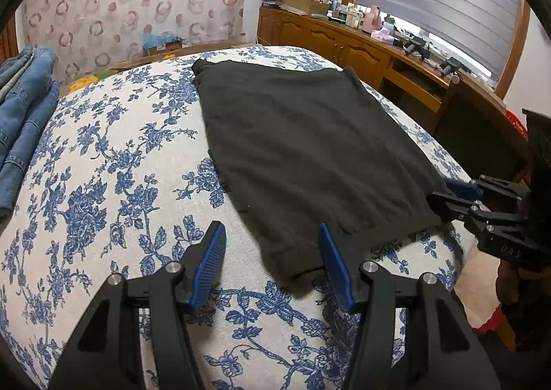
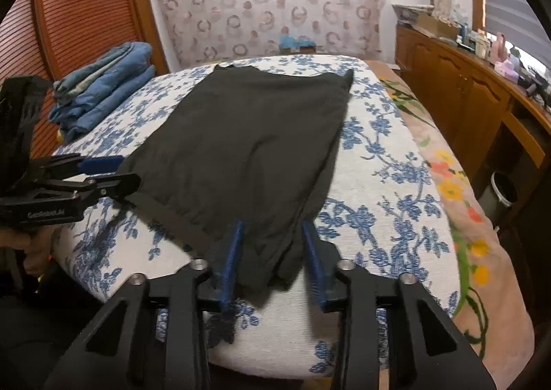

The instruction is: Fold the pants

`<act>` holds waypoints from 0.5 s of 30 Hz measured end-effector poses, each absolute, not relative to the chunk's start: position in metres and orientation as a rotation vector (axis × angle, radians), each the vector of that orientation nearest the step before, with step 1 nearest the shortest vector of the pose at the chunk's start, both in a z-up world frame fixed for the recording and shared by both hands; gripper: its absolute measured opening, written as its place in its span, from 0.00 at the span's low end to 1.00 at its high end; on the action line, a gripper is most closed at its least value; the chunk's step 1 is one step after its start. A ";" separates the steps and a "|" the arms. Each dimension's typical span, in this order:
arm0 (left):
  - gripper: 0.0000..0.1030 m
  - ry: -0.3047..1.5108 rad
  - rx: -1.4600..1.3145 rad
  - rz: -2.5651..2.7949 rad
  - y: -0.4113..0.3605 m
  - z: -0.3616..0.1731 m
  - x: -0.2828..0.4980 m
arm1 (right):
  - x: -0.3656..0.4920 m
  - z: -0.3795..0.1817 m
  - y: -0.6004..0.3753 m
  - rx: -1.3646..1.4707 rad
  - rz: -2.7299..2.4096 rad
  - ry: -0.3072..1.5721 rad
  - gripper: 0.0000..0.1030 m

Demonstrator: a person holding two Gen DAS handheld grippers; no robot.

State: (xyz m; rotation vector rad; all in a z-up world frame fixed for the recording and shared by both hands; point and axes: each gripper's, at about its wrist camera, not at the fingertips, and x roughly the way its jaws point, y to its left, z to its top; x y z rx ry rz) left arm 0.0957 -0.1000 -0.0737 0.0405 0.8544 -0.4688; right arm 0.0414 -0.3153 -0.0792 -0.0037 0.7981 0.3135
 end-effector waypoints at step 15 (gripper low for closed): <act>0.40 0.839 0.071 -0.461 -0.107 -0.075 0.092 | 0.040 -0.081 -0.317 0.010 0.343 0.778 0.23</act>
